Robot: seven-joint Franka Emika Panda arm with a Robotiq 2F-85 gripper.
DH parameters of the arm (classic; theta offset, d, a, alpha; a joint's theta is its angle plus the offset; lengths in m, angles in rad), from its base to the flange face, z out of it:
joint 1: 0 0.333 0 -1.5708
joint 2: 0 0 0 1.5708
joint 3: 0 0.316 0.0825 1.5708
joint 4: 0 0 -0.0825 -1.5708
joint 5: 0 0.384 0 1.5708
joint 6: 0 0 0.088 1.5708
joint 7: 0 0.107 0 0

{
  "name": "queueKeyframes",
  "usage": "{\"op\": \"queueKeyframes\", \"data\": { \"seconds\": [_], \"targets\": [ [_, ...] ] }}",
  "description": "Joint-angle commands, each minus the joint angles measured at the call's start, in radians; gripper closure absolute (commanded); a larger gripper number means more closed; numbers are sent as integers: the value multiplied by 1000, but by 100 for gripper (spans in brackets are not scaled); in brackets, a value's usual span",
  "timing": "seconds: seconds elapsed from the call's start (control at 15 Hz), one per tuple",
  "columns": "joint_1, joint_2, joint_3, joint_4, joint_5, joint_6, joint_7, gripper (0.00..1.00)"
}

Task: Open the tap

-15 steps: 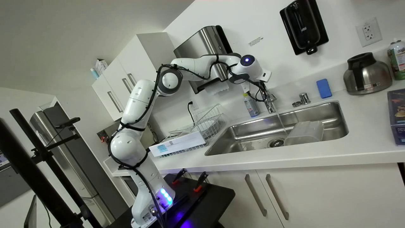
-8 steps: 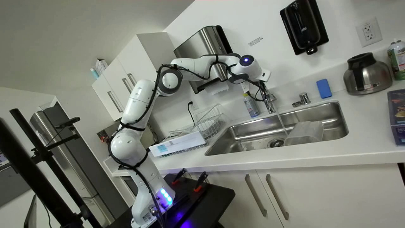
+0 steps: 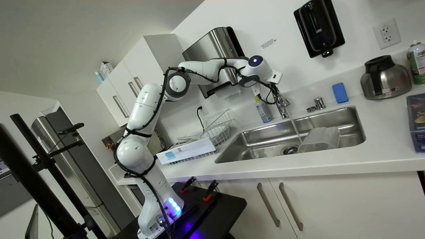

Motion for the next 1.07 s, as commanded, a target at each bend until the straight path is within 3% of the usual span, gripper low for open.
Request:
{"op": "queueKeyframes", "data": {
  "seconds": [0.0, 0.53, 0.67, 1.0],
  "targets": [
    [30, -113, -46, -84, -110, 18, 98, 98],
    [40, -123, -45, -77, -268, 30, 231, 98],
    [40, -126, -44, -81, -299, 31, 247, 64],
    [20, -235, -68, -144, -399, -1, 266, 28]
  ]
}}
